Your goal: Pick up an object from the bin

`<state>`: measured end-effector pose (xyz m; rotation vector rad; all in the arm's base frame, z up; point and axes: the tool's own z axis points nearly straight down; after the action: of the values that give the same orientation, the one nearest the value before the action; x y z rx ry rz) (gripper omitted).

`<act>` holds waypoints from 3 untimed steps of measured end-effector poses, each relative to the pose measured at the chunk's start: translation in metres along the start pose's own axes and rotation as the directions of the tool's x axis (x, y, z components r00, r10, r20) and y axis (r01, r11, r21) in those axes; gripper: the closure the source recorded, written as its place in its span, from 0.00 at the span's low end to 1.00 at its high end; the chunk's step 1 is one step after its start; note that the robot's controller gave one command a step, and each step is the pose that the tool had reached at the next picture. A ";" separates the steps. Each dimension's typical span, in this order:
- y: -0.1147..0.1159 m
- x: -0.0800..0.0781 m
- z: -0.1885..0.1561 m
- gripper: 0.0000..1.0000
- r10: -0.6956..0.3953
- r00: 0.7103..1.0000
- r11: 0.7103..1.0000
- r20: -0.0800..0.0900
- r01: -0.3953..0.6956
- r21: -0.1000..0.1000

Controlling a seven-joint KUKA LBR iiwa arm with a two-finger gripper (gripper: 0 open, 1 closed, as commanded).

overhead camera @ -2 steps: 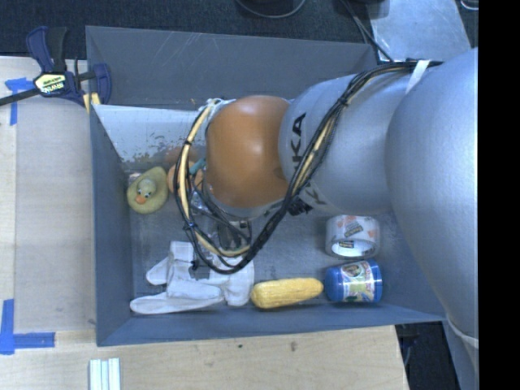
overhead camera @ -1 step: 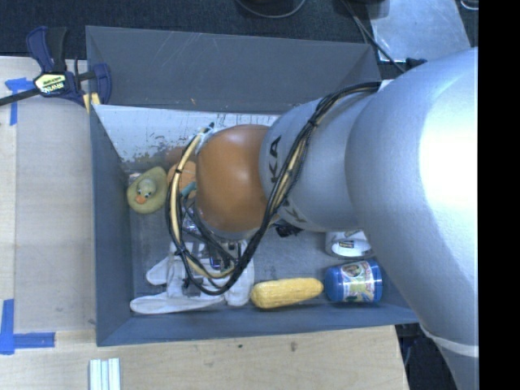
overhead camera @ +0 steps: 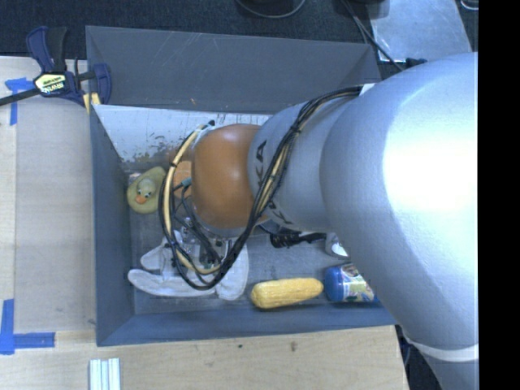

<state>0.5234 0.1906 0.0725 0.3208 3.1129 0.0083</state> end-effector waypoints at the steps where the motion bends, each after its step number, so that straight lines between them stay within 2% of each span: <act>1: 0.000 0.000 0.000 1.00 0.000 1.000 1.000 0.000 0.000 0.000; 2: 0.005 0.004 -0.042 1.00 0.003 1.000 1.000 -0.008 -0.003 0.006; 3: 0.015 0.002 -0.095 1.00 -0.007 1.000 1.000 -0.005 0.007 0.002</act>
Offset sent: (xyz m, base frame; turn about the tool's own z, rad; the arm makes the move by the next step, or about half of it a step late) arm -0.0022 0.0148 0.0993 0.0099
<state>0.5229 0.2050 0.1679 0.3103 3.1188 0.0051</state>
